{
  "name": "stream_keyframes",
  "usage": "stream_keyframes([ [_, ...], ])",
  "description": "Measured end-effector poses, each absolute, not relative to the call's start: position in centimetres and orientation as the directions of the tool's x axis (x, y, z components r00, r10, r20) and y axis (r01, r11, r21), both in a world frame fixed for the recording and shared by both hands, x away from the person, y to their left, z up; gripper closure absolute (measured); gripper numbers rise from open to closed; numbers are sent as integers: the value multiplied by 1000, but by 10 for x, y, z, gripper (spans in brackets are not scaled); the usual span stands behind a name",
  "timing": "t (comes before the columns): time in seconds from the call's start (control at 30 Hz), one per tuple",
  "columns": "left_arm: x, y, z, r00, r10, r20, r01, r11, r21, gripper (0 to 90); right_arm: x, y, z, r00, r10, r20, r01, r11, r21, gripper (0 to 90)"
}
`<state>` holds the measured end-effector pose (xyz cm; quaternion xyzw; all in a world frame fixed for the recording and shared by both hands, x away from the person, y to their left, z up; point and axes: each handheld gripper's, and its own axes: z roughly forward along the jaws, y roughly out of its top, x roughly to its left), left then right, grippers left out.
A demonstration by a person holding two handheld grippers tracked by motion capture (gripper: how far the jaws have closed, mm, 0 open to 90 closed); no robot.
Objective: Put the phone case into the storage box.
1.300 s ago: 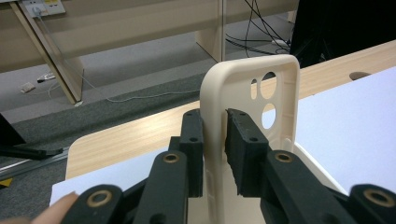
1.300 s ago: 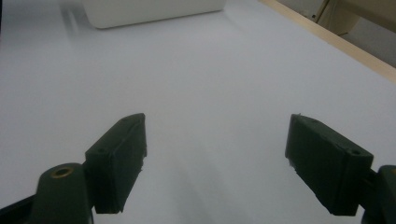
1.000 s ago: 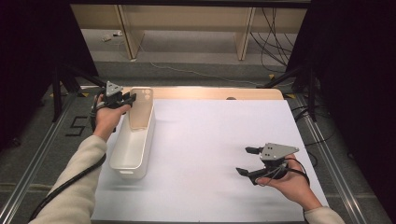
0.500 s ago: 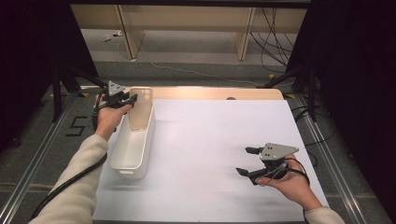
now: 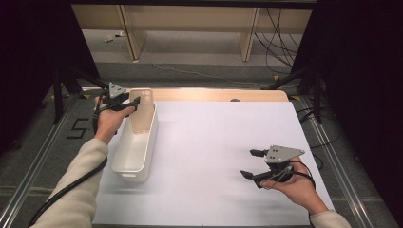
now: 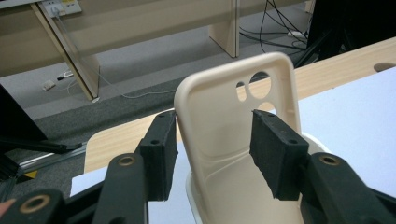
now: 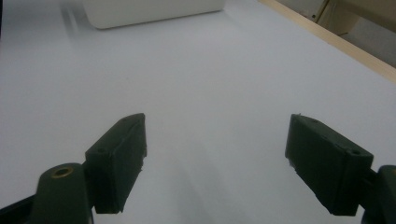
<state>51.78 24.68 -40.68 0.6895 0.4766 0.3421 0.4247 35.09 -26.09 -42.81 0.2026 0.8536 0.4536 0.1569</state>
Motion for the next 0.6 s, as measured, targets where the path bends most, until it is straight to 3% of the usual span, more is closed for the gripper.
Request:
stream_keyframes([
  [0.2, 514, 252, -402, 302, 951, 59, 368, -174, 914, 595, 351, -261, -428, -868, 489, -84, 203, 506, 838, 219],
  [0.43, 512, 259, -404, 253, 967, 37, 388, -136, 911, 846, 351, -261, -428, -869, 488, -83, 204, 505, 839, 220],
  [0.6, 516, 261, -409, 214, 976, 32, 419, -121, 900, 893, 351, -261, -428, -870, 486, -82, 204, 505, 839, 219],
])
